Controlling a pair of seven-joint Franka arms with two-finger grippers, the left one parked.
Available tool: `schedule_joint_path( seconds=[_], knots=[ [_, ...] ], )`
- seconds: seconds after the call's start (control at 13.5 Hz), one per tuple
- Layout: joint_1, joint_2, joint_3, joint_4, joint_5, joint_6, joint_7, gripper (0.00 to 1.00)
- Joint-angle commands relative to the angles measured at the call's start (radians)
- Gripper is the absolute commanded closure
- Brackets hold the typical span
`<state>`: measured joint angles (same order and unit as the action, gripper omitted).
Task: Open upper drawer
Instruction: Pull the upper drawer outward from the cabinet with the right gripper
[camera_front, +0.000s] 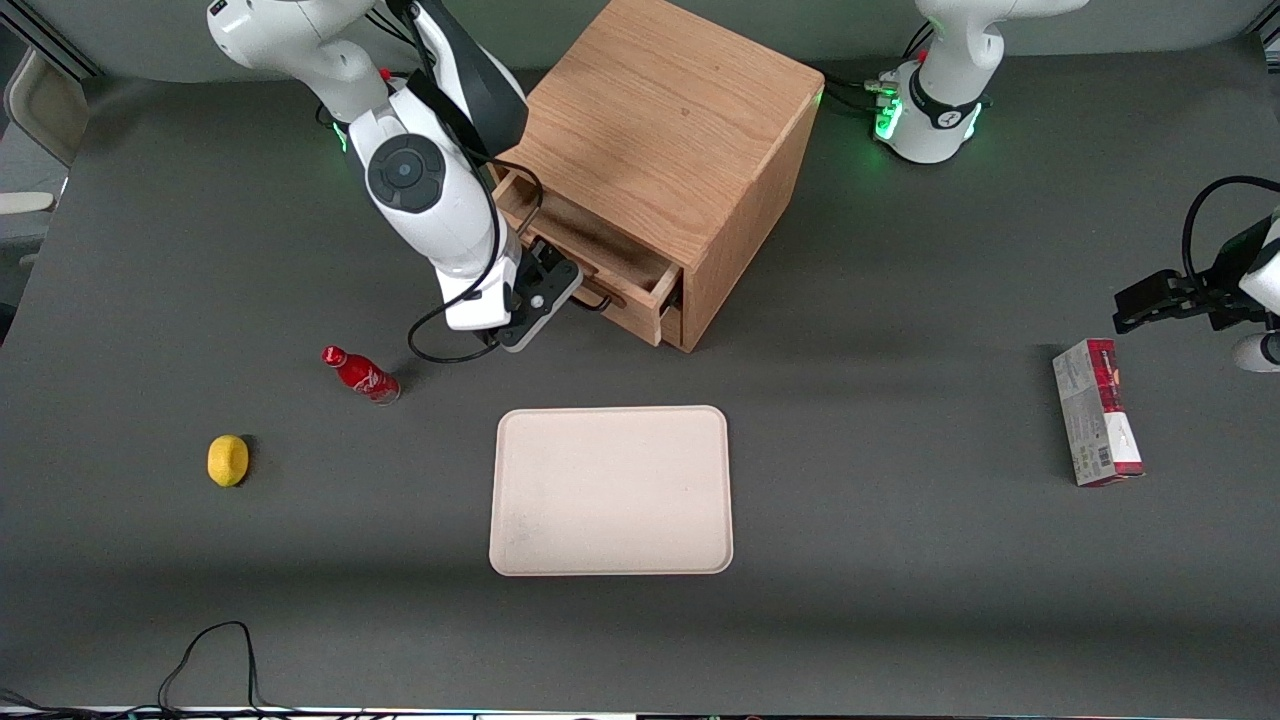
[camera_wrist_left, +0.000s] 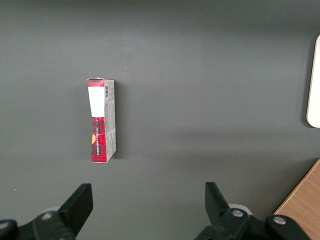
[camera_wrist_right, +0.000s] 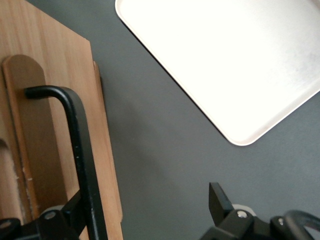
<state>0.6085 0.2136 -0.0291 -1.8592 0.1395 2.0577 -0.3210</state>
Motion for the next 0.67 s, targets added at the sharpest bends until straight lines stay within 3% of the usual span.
schedule_joint_path(
  seconds=[0.0, 0.59],
  knots=[
    [-0.042, 0.053, -0.002, 0.096, -0.009, -0.060, -0.052, 0.00],
    [-0.101, 0.104, -0.003, 0.158, -0.012, -0.070, -0.081, 0.00]
  ],
)
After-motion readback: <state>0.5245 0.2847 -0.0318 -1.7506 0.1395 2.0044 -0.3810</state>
